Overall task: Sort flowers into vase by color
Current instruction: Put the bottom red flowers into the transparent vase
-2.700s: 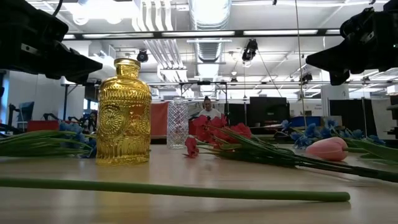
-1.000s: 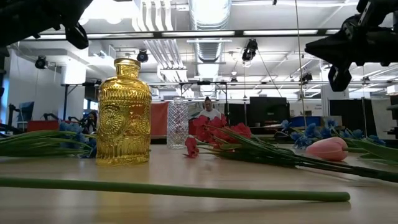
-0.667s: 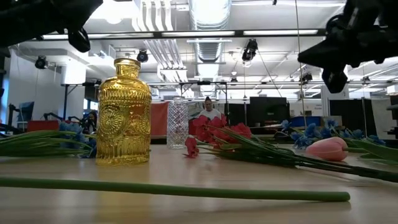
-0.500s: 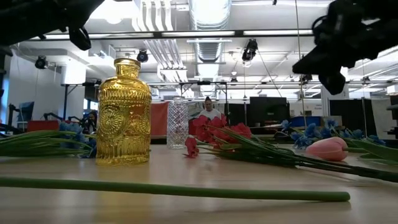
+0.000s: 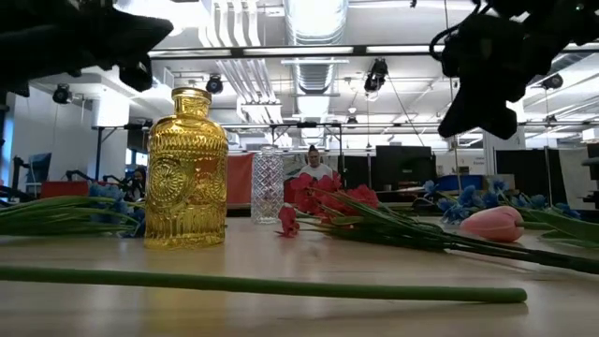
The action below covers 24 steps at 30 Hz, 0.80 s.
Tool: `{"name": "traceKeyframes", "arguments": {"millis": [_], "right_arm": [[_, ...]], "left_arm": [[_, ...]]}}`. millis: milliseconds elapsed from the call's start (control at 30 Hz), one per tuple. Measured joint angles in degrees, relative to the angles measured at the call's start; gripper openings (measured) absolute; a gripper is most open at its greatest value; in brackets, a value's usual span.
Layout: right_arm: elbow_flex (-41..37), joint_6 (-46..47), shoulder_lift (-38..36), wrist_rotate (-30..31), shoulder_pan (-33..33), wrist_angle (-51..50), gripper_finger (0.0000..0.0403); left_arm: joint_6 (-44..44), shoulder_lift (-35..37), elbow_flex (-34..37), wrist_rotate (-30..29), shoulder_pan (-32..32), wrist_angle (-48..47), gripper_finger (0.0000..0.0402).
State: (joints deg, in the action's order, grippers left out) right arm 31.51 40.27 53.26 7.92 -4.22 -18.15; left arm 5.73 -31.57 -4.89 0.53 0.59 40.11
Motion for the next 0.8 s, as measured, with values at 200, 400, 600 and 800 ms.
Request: {"name": "traceKeyframes", "arguments": {"millis": [200, 400, 600, 800], "right_arm": [[3.53, 7.64, 7.52, 1.1, -3.58, 0.42, 0.0029], [8.17, 10.1, 15.5, 1.08, -6.27, -1.65, 0.0029], [14.6, 16.17, 22.27, -1.29, -6.85, -7.96, 0.0029], [24.78, 18.76, 29.84, -7.17, -8.06, -20.06, 0.0029]], "left_arm": [[16.22, -3.7, -0.03, -2.78, -0.02, 4.69, 0.0], [18.94, -4.83, -0.02, -2.51, 0.16, 4.84, 0.0], [17.76, -4.47, -0.03, 1.38, 2.26, 6.5, 0.0], [11.64, -4.3, -0.03, -1.36, 10.79, 9.35, 0.0]]}}
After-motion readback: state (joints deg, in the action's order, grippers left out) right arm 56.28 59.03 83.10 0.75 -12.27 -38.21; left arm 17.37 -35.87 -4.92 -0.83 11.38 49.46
